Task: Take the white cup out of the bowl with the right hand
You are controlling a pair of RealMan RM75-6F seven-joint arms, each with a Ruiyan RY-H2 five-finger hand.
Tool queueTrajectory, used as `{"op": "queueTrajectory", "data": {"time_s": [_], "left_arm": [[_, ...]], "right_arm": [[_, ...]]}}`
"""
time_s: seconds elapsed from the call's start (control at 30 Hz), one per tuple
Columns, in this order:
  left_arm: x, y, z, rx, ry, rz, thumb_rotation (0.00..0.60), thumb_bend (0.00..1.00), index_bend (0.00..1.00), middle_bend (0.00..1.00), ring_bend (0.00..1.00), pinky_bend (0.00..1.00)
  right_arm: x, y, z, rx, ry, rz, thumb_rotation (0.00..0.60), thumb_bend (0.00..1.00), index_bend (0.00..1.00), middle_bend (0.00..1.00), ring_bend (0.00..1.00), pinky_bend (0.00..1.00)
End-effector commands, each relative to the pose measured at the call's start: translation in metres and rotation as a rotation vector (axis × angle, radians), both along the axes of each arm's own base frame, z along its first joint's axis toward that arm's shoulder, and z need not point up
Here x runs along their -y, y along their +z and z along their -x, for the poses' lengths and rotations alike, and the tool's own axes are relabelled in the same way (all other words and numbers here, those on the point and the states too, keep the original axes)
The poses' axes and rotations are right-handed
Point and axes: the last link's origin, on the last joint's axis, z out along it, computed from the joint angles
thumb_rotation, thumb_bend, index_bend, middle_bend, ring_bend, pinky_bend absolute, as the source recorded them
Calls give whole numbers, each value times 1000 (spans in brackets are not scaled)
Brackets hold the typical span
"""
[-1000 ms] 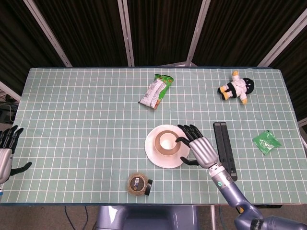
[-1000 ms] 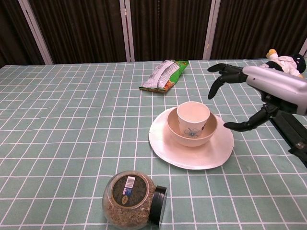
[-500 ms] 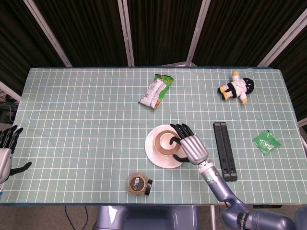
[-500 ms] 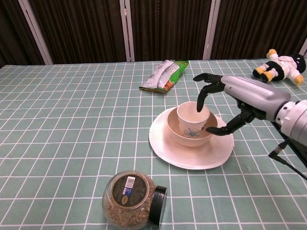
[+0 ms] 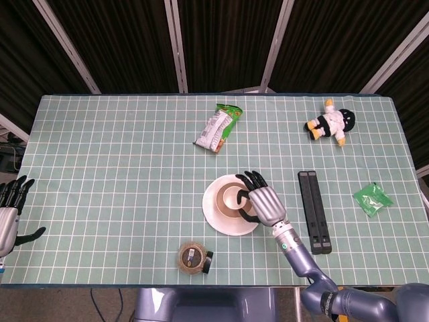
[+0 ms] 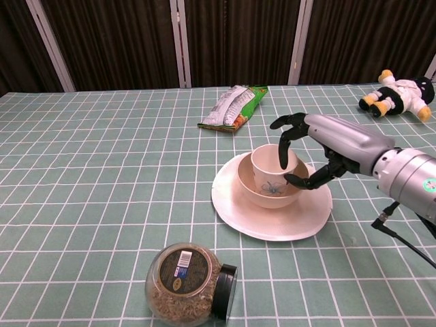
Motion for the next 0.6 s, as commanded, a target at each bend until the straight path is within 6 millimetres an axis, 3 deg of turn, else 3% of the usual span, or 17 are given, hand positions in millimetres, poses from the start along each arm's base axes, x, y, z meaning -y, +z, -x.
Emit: {"op": "queueTrajectory", "data": {"time_s": [0.03, 0.33, 0.6], "left_arm": [[0, 0, 0, 1, 0, -1, 600, 0, 0, 0, 0, 0], [0, 0, 0, 0, 0, -2, 600, 0, 0, 0, 0, 0], [0, 0, 0, -3, -1, -1, 600, 0, 0, 0, 0, 0]], "right_arm": [[0, -1, 0, 1, -3, -3, 600, 330, 571, 114, 0, 0], [-3, 4, -6, 24, 18, 24, 600, 349, 614, 123, 0, 0], [4, 53, -11, 71, 28, 159, 600, 344, 621, 123, 0, 0]]}}
